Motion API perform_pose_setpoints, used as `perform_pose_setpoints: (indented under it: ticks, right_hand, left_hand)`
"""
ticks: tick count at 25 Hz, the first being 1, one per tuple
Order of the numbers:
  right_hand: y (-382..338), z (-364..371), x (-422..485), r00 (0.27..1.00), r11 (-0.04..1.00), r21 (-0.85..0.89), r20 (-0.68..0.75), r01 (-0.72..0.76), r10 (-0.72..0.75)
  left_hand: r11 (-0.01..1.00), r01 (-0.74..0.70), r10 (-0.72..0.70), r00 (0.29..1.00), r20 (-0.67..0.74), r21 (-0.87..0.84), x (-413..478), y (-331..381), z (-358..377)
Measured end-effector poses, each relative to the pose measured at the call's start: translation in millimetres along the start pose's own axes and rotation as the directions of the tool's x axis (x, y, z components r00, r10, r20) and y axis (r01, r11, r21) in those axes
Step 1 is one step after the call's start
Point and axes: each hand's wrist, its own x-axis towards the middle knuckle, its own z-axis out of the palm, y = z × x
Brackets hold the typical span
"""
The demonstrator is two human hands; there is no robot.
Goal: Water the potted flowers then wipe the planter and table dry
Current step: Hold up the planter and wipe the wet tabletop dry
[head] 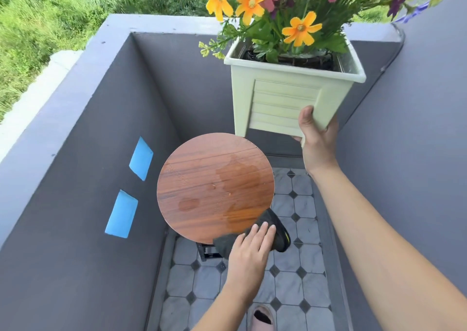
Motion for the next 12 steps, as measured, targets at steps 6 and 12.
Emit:
perform_pose_setpoints:
  ticks: [6,12]
  right_hand:
    - [-3,-11,3,1.000,1.000,0.010,-0.018,0.008,-0.008]
    - [-5,-20,7,0.999,0.999,0.000,-0.021,0.036,-0.036]
  left_hand:
    - [0.494,0.438,-0.386,0.885,0.262,-0.751,56,15,-48]
    - [0.844,0.529,-0.536,0.837,0.109,0.086,83,-47,-71]
